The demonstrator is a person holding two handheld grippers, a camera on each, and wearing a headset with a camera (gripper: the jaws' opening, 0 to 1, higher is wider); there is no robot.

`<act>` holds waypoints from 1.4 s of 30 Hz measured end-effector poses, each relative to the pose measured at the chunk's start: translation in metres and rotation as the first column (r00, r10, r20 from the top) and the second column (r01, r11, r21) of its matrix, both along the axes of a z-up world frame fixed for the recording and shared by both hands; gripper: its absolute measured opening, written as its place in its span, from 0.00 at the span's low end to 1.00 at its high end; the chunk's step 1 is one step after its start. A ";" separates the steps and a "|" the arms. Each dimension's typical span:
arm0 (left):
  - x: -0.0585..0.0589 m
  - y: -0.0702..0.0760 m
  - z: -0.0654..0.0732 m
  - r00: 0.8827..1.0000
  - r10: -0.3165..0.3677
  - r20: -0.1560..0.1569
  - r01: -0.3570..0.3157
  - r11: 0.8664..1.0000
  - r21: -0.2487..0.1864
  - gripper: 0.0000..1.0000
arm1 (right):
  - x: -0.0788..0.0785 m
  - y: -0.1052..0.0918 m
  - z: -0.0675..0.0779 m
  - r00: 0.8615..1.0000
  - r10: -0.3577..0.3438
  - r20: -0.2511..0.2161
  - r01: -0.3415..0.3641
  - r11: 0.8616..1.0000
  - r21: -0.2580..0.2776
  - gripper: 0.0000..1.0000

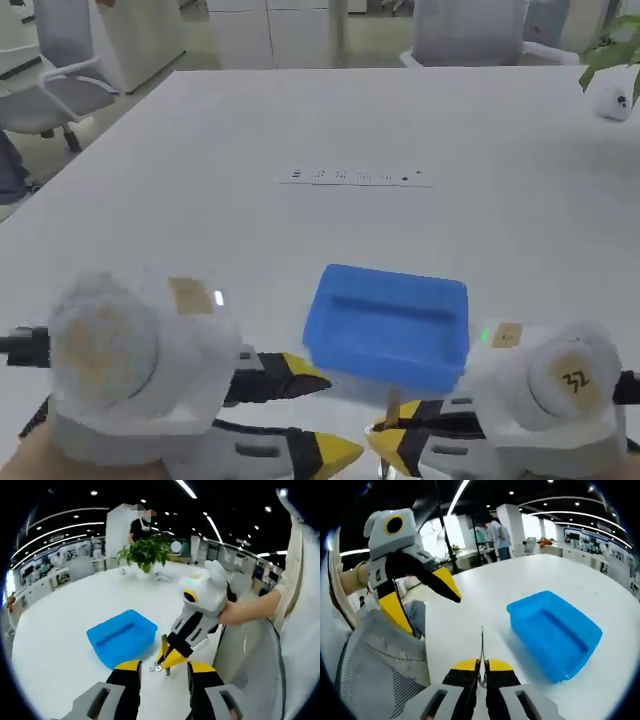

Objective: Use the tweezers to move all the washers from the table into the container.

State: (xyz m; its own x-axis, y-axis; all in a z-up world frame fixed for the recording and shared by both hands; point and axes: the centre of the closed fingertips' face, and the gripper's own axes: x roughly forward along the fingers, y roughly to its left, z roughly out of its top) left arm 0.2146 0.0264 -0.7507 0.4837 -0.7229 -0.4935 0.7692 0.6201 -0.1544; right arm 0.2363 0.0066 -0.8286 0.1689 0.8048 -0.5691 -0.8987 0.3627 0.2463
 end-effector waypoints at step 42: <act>0.007 0.049 0.015 0.849 0.488 0.205 -0.440 0.866 -0.238 0.81 | 0.138 -0.048 0.022 0.951 -0.307 -0.025 0.308 0.950 0.046 0.01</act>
